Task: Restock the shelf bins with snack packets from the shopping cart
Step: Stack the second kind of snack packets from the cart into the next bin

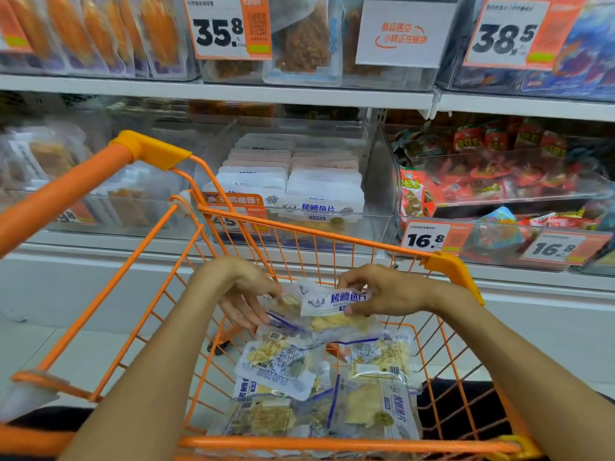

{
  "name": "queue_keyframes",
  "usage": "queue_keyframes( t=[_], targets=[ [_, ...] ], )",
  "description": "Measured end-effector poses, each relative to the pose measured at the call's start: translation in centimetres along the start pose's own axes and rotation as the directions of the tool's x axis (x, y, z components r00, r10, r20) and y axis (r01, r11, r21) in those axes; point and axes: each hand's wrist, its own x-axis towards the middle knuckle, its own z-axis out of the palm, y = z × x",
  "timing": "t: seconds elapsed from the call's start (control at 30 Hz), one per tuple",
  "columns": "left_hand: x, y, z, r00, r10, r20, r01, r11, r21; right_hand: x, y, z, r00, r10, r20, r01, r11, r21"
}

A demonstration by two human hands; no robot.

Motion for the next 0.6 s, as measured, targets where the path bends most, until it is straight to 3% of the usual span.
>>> queue_keyframes(
  t=[0.13, 0.2, 0.27, 0.33, 0.4, 0.47, 0.53, 0.6],
  targets=[
    [-0.8, -0.5, -0.7, 0.997, 0.017, -0.071, 0.004, 0.959, 0.284, -0.6, -0.3, -1.0, 0.999, 0.05, 0.02, -0.052, 0.993, 0.107],
    [-0.5, -0.2, -0.4, 0.983, 0.169, 0.076, -0.185, 0.92, 0.346, -0.9, -0.4, -1.2, 0.996, 0.076, 0.048, -0.082, 0.989, 0.121],
    [-0.2, 0.2, 0.3, 0.922, 0.288, 0.261, -0.346, 0.914, 0.212, -0.9, -0.3, -1.0, 0.991, 0.119, 0.065, -0.126, 0.984, 0.123],
    [-0.2, 0.1, 0.7, 0.886, 0.363, 0.288, -0.393, 0.918, 0.054, -1.2, -0.8, -1.0, 0.984, 0.17, 0.061, -0.178, 0.968, 0.177],
    [0.4, -0.3, 0.8, 0.895, 0.386, 0.222, -0.379, 0.922, -0.075, -1.8, -1.2, -1.5, 0.976, 0.209, 0.068, -0.218, 0.957, 0.19],
    [0.9, -0.7, 0.8, 0.914, 0.361, 0.182, -0.338, 0.929, -0.149, -2.8, -1.6, -2.2, 0.964, 0.243, 0.107, -0.252, 0.963, 0.09],
    [1.1, -1.0, 1.1, 0.935, 0.304, 0.183, -0.279, 0.948, -0.151, -3.1, -1.8, -2.2, 0.944, 0.302, 0.135, -0.302, 0.953, -0.019],
    [2.1, -1.5, 1.8, 0.953, 0.24, 0.186, -0.21, 0.963, -0.167, -2.5, -1.7, -1.0, 0.934, 0.323, 0.149, -0.325, 0.946, -0.013]
  ],
)
